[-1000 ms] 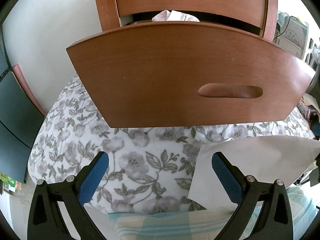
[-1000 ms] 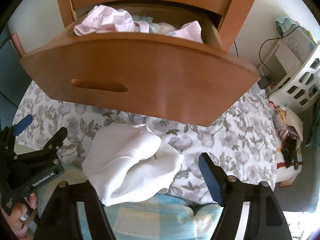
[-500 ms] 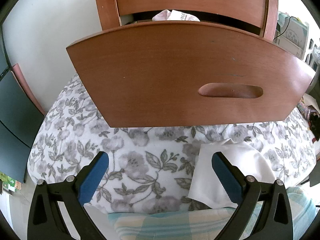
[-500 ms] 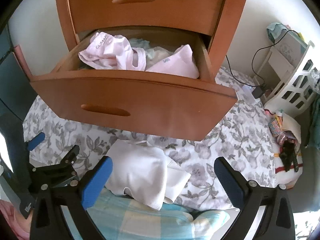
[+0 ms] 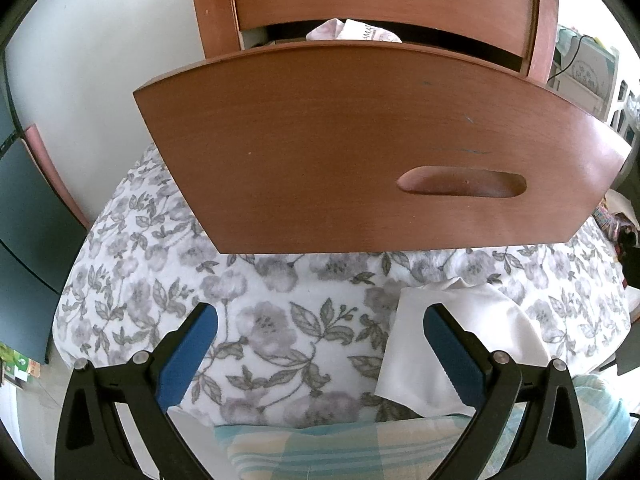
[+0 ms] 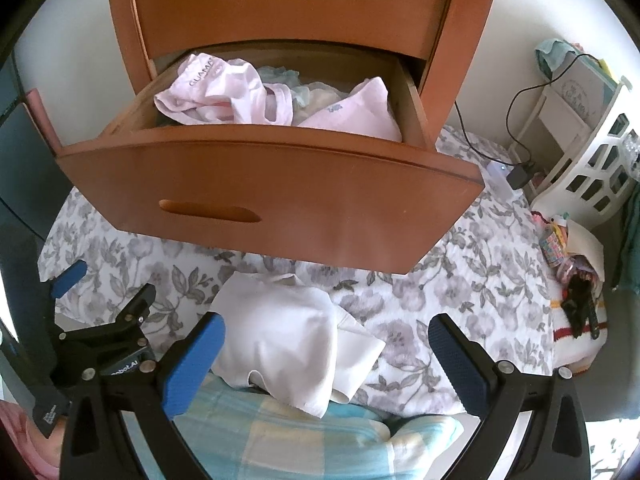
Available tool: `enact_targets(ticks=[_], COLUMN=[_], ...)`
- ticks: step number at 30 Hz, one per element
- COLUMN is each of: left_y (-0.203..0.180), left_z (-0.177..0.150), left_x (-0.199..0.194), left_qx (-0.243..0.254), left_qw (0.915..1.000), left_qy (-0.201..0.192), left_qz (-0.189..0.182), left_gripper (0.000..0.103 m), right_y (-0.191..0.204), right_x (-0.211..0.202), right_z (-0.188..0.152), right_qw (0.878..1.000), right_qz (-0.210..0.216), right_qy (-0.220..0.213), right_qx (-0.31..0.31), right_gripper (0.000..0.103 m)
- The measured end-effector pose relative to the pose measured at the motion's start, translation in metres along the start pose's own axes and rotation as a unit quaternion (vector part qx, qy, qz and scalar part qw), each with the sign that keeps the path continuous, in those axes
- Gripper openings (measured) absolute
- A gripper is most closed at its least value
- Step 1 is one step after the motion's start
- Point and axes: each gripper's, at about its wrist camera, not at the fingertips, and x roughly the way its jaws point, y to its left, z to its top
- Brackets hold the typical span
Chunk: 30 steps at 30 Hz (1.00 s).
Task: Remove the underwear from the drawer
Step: 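Withdraw the right gripper from the white cloth on the bed, then reach the right gripper into the open drawer toward the pink shirt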
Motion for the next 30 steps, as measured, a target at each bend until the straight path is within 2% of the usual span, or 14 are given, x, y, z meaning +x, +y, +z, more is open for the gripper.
enact_targets(ticks=[5, 18, 22, 30], left_y=[0.001, 0.003, 0.006, 0.017], left_z=[0.001, 0.001, 0.002, 0.004], left_x=[0.0, -0.008, -0.015, -0.028], left_qx=[-0.004, -0.008, -0.014, -0.04], left_qw=[1.0, 0.9997, 0.9992, 0.9965], left_qy=[-0.003, -0.022, -0.038, -0.073], left_qz=[0.0, -0.003, -0.006, -0.009], left_gripper=[0.102, 0.102, 0.102, 0.102], right_y=[-0.003, -0.008, -0.007, 0.005], right_x=[-0.006, -0.044, -0.052, -0.038], right_z=[0.003, 0.029, 0.043, 0.076], right_qw=[1.0, 0.997, 0.995, 0.995], right_qz=[0.005, 0.028, 0.03, 0.03], right_qy=[-0.009, -0.075, -0.096, -0.099], right_qx=[0.006, 0.02, 0.014, -0.008], right_gripper=[0.103, 0.103, 0.103, 0.103])
